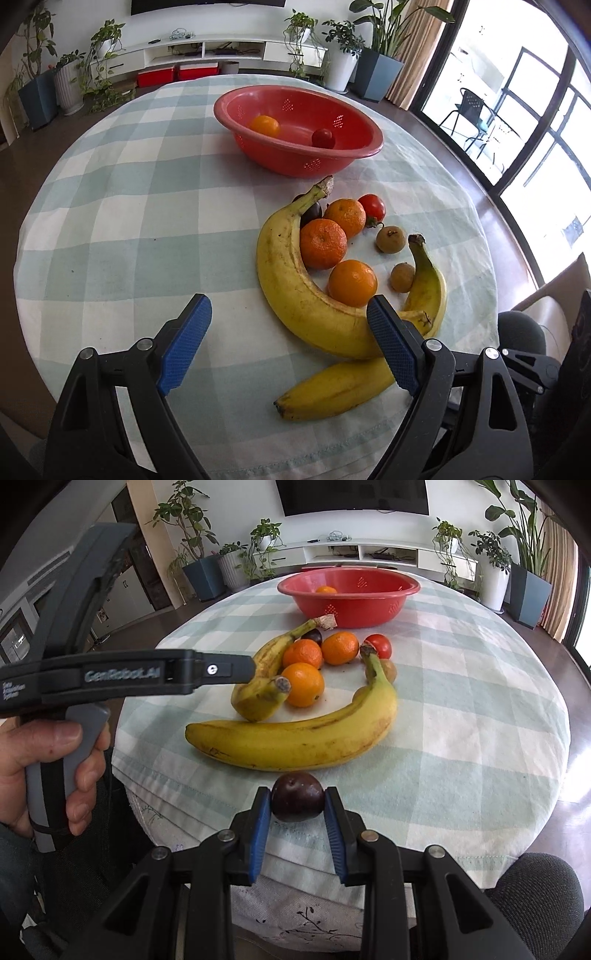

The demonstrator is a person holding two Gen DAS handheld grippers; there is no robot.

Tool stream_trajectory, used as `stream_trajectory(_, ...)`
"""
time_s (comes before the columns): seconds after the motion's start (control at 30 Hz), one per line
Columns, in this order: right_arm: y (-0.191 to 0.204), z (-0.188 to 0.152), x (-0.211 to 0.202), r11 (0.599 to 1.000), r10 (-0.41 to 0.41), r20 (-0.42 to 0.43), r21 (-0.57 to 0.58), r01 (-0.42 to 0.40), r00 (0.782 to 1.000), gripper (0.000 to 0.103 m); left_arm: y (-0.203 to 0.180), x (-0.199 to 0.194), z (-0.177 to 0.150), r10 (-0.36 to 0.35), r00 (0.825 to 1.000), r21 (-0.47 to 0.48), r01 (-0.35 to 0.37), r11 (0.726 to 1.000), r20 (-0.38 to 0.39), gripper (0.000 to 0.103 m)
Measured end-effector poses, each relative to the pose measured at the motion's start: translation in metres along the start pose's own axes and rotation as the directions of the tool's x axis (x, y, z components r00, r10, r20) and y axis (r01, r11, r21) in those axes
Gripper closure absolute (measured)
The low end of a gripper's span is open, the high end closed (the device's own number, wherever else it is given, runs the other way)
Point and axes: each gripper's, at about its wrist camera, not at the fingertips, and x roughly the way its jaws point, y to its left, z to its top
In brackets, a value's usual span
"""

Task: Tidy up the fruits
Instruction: 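Move the left tool to the long banana while the right tool holds the plum, then close the left tool around the middle of the long banana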

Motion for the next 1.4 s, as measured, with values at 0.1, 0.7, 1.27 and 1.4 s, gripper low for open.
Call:
stream_trajectory(0.1, -0.004, -0.002, -0.002, 1.0, 0.016, 0.003, 0.013, -0.016, 1.0, 0.071, 0.001, 0.011, 0.01, 0.025, 0.999, -0.03, -0.026, 0.999, -0.022, 0.018)
stream_trajectory(0.7, -0.017, 0.002, -0.02, 0.997, 0.059, 0.062, 0.041, -0.061, 0.996, 0.071, 0.003, 0.061, 0.034, 0.081, 0.976, 0.019, -0.079, 0.997, -0.204, 0.037)
stream_trajectory(1.27, -0.024, 0.003, -0.028, 0.994, 0.08, 0.097, 0.071, -0.087, 0.992, 0.071, -0.01, 0.066, 0.038, 0.077, 0.975, 0.112, -0.054, 0.992, -0.21, 0.058)
stream_trajectory(1.4, -0.025, 0.002, -0.031, 0.994, 0.073, 0.103, 0.079, -0.081, 0.992, 0.071, -0.004, 0.063, 0.038, 0.044, 0.979, 0.095, -0.026, 0.995, -0.197, 0.06)
